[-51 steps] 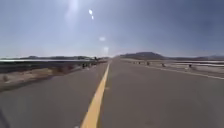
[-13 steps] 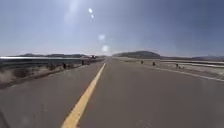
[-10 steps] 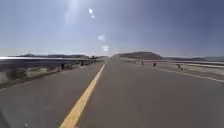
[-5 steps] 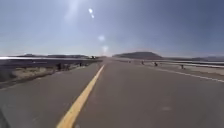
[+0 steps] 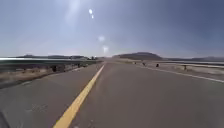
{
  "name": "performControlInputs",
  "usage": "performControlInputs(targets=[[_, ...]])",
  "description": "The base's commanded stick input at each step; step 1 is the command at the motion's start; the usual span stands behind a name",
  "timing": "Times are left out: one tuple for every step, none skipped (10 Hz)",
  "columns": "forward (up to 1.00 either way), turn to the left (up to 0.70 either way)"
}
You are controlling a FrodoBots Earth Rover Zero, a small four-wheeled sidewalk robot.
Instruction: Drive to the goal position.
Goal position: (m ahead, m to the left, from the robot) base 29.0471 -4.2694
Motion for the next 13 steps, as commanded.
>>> performControlInputs(targets=[[0.85,0.00],[0.85,0.00],[0.85,0.00],[0.85,0.00],[0.85,0.00],[0.85,0.00],[0.85,0.00],[0.85,0.00],[0.85,0.00],[0.85,0.00],[0.85,0.00],[0.85,0.00],[0.85,0.00]])
